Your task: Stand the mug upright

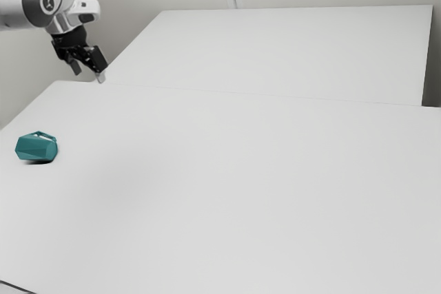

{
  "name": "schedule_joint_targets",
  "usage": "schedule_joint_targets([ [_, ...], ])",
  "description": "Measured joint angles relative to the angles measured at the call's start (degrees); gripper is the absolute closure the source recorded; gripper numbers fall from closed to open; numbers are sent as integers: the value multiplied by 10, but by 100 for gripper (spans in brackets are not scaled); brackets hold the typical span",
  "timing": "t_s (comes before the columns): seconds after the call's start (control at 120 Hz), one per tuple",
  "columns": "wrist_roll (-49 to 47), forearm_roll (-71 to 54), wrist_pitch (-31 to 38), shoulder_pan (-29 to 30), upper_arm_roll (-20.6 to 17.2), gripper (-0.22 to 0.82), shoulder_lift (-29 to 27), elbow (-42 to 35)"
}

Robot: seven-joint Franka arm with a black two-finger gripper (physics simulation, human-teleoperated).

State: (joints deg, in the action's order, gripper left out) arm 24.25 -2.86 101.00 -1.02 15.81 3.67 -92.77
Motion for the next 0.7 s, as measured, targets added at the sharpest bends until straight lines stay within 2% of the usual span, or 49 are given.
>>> schedule_joint_targets([
  [0.117, -1, 0, 15, 8, 9, 0, 1, 2],
  [0.192, 3, 6, 21, 20, 18, 0, 23, 25],
  [0.35, 21, 33, 28, 131, 9, 0, 68, 46],
  [0.533, 62, 67, 32, 214, 2, 0, 152, 103],
  [0.575, 74, 77, 32, 241, -8, 0, 170, 119],
  [0.65, 96, 87, 29, 316, -66, 0, 205, 157],
  [0.7, 110, 91, 24, 351, -86, 0, 224, 180],
])
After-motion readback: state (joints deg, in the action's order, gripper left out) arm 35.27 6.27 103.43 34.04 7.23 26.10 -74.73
